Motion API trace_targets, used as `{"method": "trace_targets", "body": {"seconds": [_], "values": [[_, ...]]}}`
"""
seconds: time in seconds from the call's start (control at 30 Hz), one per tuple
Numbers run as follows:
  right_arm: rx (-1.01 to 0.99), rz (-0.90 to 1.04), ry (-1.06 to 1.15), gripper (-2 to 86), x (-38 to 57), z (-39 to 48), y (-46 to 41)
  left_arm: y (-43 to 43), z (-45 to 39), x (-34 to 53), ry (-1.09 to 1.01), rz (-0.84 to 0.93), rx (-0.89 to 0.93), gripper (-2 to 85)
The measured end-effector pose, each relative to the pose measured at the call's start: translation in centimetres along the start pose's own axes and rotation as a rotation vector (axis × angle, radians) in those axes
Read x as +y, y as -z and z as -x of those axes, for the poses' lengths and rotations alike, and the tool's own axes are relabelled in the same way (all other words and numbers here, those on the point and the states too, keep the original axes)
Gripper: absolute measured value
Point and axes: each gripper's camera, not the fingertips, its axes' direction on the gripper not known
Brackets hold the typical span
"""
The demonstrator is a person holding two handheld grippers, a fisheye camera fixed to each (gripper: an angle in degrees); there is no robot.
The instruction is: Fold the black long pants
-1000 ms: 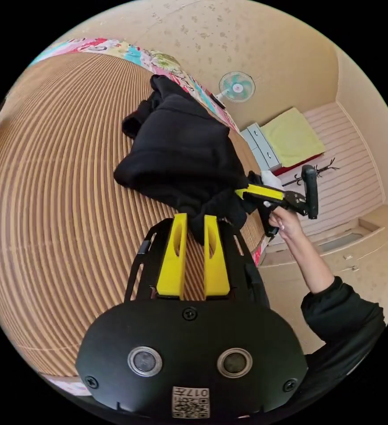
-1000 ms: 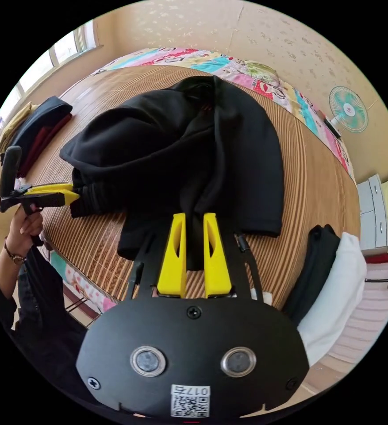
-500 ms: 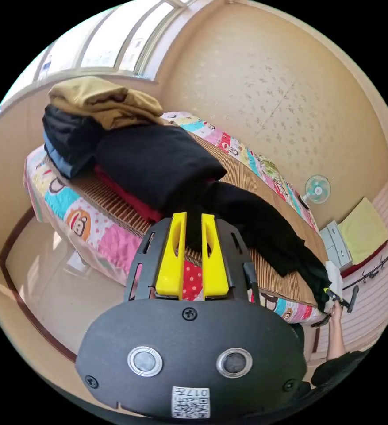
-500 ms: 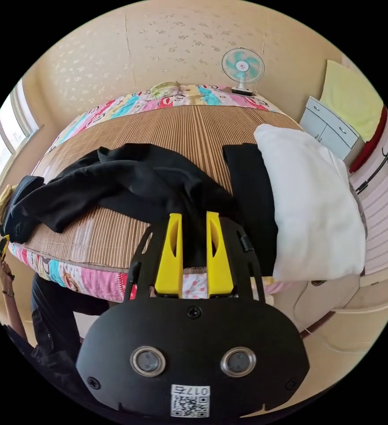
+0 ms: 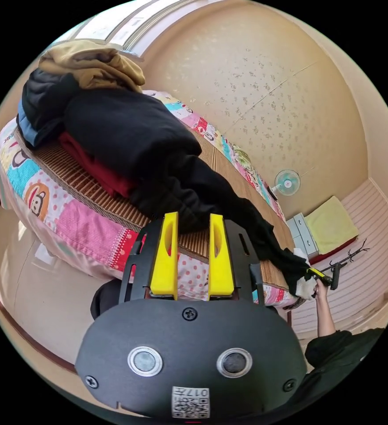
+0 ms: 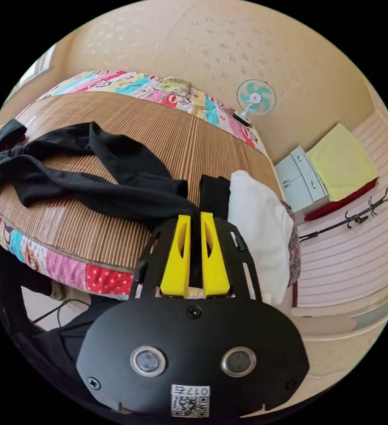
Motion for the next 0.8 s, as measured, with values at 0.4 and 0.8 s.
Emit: {"method": "trace_targets", "body": {"seconds": [0.4, 0.8], "values": [[0.129, -0.184, -0.348, 6.8, 12.5, -13.3, 0.6, 1.5, 2.7, 4.6, 0.198, 0.079, 0.219, 12.5], [-0.150, -0.041, -0.711, 6.9, 28.8, -13.3, -3.3, 11.0, 11.1, 1.4, 0.500, -0.141, 0.583, 13.8]]}}
